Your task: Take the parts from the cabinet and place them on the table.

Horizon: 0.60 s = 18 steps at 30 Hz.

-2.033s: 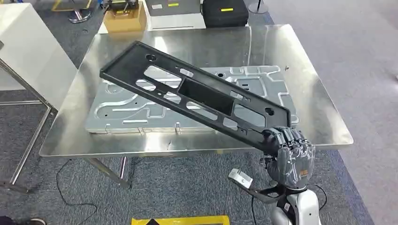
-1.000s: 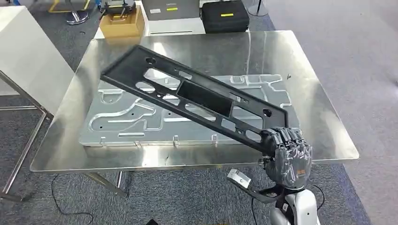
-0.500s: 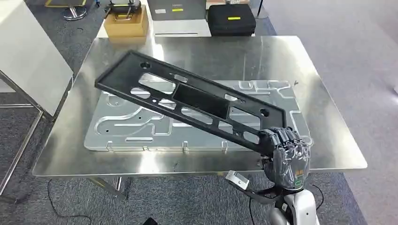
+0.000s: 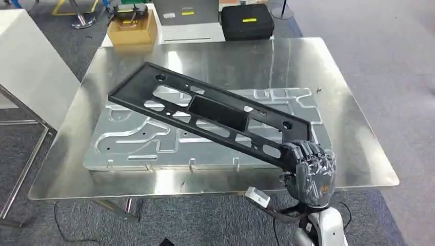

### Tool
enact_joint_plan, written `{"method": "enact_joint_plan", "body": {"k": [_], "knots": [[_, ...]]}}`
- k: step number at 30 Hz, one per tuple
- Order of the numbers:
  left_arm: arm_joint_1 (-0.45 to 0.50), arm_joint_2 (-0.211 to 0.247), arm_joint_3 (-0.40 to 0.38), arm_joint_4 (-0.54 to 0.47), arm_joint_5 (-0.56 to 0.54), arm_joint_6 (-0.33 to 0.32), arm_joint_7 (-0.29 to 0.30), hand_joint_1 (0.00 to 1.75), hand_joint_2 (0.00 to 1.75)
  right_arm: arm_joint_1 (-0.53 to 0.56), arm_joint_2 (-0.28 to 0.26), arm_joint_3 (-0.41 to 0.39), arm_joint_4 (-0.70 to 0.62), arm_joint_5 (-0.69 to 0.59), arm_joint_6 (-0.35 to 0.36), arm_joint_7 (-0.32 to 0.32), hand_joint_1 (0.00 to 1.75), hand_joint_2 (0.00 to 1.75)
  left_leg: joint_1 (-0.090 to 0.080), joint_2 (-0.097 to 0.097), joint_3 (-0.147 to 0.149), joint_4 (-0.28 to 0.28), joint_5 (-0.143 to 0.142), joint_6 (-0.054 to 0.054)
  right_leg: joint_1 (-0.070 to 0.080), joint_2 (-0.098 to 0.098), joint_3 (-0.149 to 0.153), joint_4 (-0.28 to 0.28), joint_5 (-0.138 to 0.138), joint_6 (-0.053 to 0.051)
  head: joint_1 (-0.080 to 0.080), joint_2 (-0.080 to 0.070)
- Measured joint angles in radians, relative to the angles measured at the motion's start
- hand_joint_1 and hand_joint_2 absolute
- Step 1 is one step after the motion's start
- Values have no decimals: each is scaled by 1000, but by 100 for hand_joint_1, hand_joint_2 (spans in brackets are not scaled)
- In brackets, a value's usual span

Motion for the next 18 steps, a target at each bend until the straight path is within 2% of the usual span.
{"method": "enact_joint_plan", "body": {"k": [1, 2, 3, 4, 5, 6, 7, 10, 11, 12, 13, 15, 16, 17, 18], "knots": [[1, 0, 0, 0, 0, 0, 3, 0, 175, -1, 0, 4, 3, 0, 0, 0, 134, 175, 1, 0, -32, 60, -15, -2, 0, 0, 0, 0, 0, 0, 0, 0], [2, 0, 0, 0, 0, -1, 8, 0, 175, -3, 0, 10, 9, 0, 0, 1, 134, 175, 1, 0, -44, 75, -3, -4, 0, 0, 1, 0, -1, 0, 0, 0], [3, 0, 0, 0, 0, -2, 9, 0, 175, -5, 0, 17, 14, 2, 1, 3, 134, 175, 3, 0, -33, 40, 31, -4, 0, 1, 3, 0, -2, 0, 0, 0], [2, 0, 0, 0, 0, -2, 10, 0, 175, -8, 0, 23, 19, 2, 1, 3, 134, 175, 4, 0, 2, -37, 80, -2, 0, 3, 7, 0, -3, 2, 0, 0], [0, 0, 0, 0, 0, -2, 10, 0, 175, -10, 0, 27, 23, 3, 1, 3, 136, 175, 4, 0, 49, -137, 131, 2, 0, 3, 11, 1, -5, 5, 0, 0], [-1, 0, 0, 0, 0, -2, 10, 0, 175, -11, 0, 30, 26, 3, 1, 4, 134, 175, 4, 0, 86, -223, 158, 7, 0, 3, 14, 1, -7, 9, 0, 0], [-3, 0, 0, 0, 0, -2, 10, 0, 0, -15, 0, 33, 29, 3, 1, 4, 134, 175, -2, -1, 98, -245, 146, 10, 7, 4, 10, 4, -10, 16, 0, 0], [0, 0, 0, 0, 2, -4, 10, 0, 0, -26, 0, 46, 35, 12, 2, 14, 133, 175, -5, -2, 93, -242, 150, 20, 2, 4, 11, -3, -4, 30, 0, 0], [0, -1, 0, 0, 2, 1, 14, 0, 0, -31, 0, 48, 38, 22, 2, 22, 138, 175, 1, -1, 97, -254, 156, 30, 7, 4, 12, -2, -5, 39, 0, 0], [-1, -1, 0, 0, 1, 4, 18, 0, 0, -35, -2, 50, 42, 33, 3, 31, 145, 175, 3, 0, 102, -261, 162, 37, 0, 4, 7, 14, -19, 42, 1, 0], [-4, -2, -1, 0, -1, 8, 21, 0, 0, -43, -2, 54, 47, 50, 4, 43, 145, 175, 3, 1, 102, -262, 162, 45, 1, 3, -15, 58, -50, 45, 2, 0], [-7, -2, -6, 0, -5, 13, 29, 0, 0, -56, -5, 63, 63, 78, 5, 68, 155, 175, 1, 2, 99, -261, 162, 48, 0, 3, -89, 214, -124, 53, 1, 0], [-7, -2, -9, 0, -6, 13, 32, 0, 0, -60, -6, 66, 73, 95, 5, 84, 152, 175, 0, 2, 99, -260, 161, 49, 0, 3, -122, 282, -145, 55, 2, 0], [-6, -2, -11, 0, -6, 13, 35, 0, 0, -66, -6, 68, 84, 110, 6, 96, 152, 175, 0, 2, 99, -259, 161, 49, -1, 3, -136, 306, -140, 57, 1, 0], [-7, -2, -15, 0, -6, 13, 36, 0, 0, -73, -7, 70, 95, 122, 10, 108, 155, 175, 0, 1, 100, -257, 160, 49, -1, 2, -126, 281, -113, 57, 2, 0]]}}
